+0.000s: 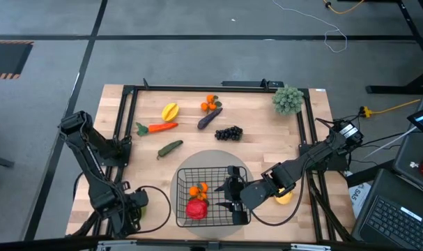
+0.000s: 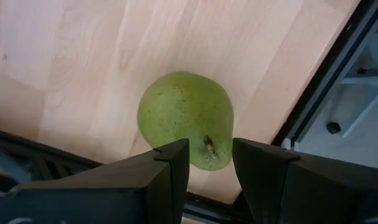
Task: Build produce basket
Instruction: Put the green pear into the black wire basket
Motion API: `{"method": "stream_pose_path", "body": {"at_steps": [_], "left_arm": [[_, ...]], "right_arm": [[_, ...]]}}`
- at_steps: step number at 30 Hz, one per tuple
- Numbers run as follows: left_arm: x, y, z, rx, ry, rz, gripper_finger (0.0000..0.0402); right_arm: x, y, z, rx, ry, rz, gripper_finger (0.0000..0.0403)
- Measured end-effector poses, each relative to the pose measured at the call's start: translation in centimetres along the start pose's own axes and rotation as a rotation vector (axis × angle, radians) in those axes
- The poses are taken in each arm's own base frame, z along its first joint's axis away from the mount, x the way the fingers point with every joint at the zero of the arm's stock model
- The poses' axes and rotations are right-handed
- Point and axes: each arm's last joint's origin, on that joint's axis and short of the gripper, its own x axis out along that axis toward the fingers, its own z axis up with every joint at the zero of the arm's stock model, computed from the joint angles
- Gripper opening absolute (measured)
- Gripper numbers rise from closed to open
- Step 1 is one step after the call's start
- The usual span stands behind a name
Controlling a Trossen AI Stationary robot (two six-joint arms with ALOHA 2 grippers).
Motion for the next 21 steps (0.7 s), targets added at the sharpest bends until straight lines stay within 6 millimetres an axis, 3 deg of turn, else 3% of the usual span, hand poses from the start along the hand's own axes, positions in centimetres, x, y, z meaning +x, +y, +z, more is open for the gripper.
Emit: {"method": "stream_pose_path", "body": {"at_steps": [13, 17, 21], "left_arm": [[1.19, 0.80, 0.04, -0.011, 0.059, 0.026, 0.0107], [1.19, 0.82, -0.01, 0.000, 0.069, 0.028, 0.0078], [1.19, 0.84, 0.00, 0.039, 0.069, 0.028, 0.0023]], "right_arm": [[0.01, -0.02, -0.06, -0.002, 0.005, -0.002, 0.0194], [0.01, -0.02, -0.06, -0.002, 0.005, -0.002, 0.0194], [0.00, -0.02, -0.07, -0.002, 0.007, -0.002, 0.0194]]}}
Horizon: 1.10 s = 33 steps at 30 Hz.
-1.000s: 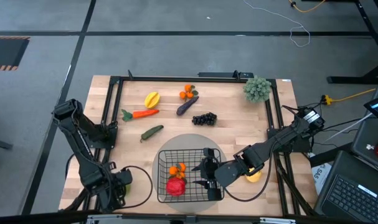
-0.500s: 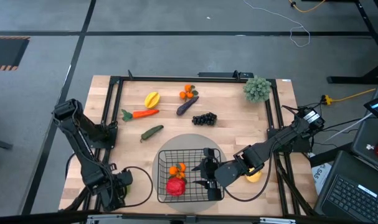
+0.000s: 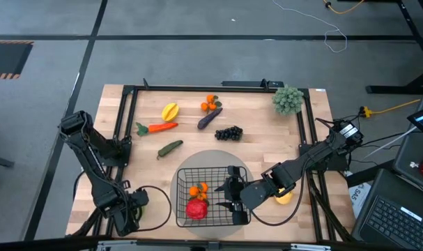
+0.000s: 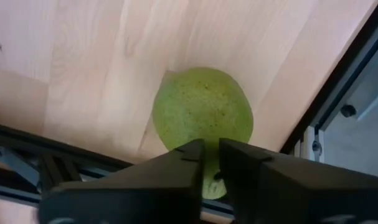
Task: Build produce basket
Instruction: Put the green pear into the black wire basket
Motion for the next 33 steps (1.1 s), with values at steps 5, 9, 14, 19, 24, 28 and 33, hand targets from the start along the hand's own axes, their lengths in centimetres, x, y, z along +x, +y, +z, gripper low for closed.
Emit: {"method": "stream_pose_path", "body": {"at_steps": [5, 9, 14, 19, 24, 28, 33], "left_arm": [[0.0, 0.0, 0.0, 0.012, 0.013, 0.002, 0.0004], [0.0, 0.1, 0.2, 0.027, 0.014, 0.002, 0.0001], [-0.1, 0.2, 0.9, 0.032, 0.023, -0.002, 0.0000], [-0.1, 0.3, 1.8, 0.033, 0.080, -0.017, 0.0000], [-1.0, 0.1, 2.7, 0.060, 0.128, -0.048, 0.0000], [-3.2, -0.3, 3.6, 0.095, 0.131, -0.062, 0.0000], [-7.1, -0.6, 4.7, 0.124, 0.098, -0.064, 0.0000]], "right_arm": [[0.0, 0.0, 0.0, 0.000, 0.001, 0.000, 0.0194], [0.0, 0.0, -0.1, -0.003, 0.008, -0.003, 0.0194], [0.0, 0.0, -0.1, -0.003, 0.007, -0.002, 0.0194], [0.0, 0.0, -0.1, -0.003, 0.007, -0.002, 0.0194], [0.0, 0.0, -0.1, -0.003, 0.007, -0.002, 0.0194], [0.0, 0.0, -0.1, -0.006, 0.015, -0.005, 0.0194], [0.0, -0.1, -0.2, -0.007, 0.019, -0.006, 0.0194]]}}
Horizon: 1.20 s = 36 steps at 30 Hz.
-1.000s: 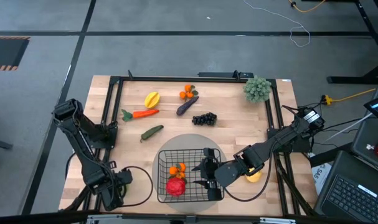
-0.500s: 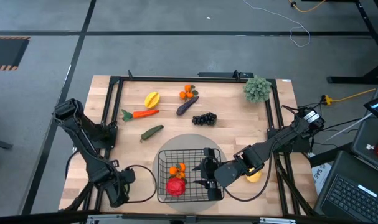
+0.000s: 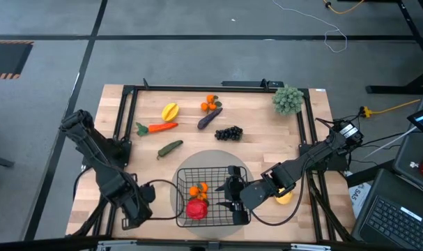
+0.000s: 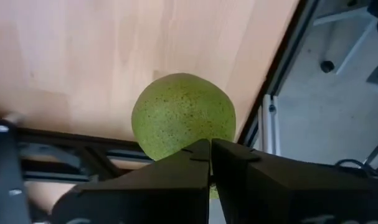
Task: Build produce basket
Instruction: Put the green pear into the black wire basket, then put the yellow pear into the black wire basket
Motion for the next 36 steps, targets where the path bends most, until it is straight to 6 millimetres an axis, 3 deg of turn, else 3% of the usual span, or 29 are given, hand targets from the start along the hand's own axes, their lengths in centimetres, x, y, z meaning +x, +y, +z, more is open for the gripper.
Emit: {"method": "stream_pose_path", "body": {"at_steps": [5, 11, 20, 23, 29, 36], "left_arm": [[-4.3, -0.1, 1.5, 0.083, -0.097, -0.040, 0.0000], [-9.2, 0.9, 5.1, 0.263, -0.296, -0.124, 0.0000], [-12.8, 3.2, 11.3, 0.422, -0.663, -0.203, 0.0001], [-13.5, 3.7, 12.3, 0.453, -0.731, -0.208, 0.0012], [-14.1, 4.2, 13.1, 0.502, -0.801, -0.195, 0.0056], [-14.2, 4.1, 13.8, 0.564, -0.871, -0.127, 0.0094]], "right_arm": [[0.0, 0.0, 0.0, -0.001, 0.006, 0.015, 0.0194], [0.0, 0.2, -0.1, -0.001, 0.027, 0.074, 0.0194], [-1.2, 0.2, 0.1, 0.073, 0.077, 0.177, 0.0194], [-2.9, -0.4, -0.2, 0.158, 0.162, 0.161, 0.0194], [-8.5, -2.3, -1.3, 0.381, 0.386, 0.116, 0.0194], [-14.7, -2.7, -3.5, 0.573, 0.643, 0.065, 0.0194]]}}
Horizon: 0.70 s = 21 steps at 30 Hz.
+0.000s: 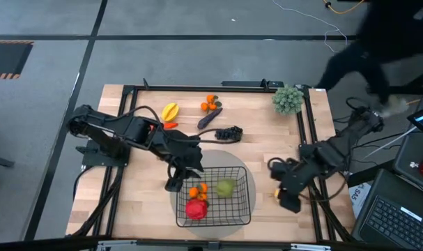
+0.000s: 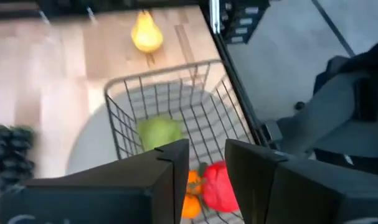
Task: Build produce basket
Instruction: Put the yellow pear into the black wire basket
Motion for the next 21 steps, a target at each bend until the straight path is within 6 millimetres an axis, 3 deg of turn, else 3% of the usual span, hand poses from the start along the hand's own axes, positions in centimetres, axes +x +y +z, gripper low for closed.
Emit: {"method": "stream_pose_path", "body": {"at_steps": [4, 9, 15, 21], "left_arm": [[0.0, 0.1, 0.0, 0.038, -0.005, 0.035, 0.0096], [0.0, 0.2, -0.2, 0.037, 0.013, 0.066, 0.0096], [-0.1, 0.2, -0.6, 0.037, 0.055, 0.070, 0.0096], [-0.1, 0.2, -0.6, 0.037, 0.059, 0.071, 0.0096]], "right_arm": [[-0.6, -0.2, -1.9, 0.077, -0.028, -0.080, 0.0194], [0.3, 0.6, -3.9, 0.142, -0.034, -0.151, 0.0194], [3.3, 2.2, -5.6, 0.202, -0.028, -0.255, 0.0194], [6.3, 1.8, -7.2, 0.410, 0.020, -0.563, 0.0194]]}}
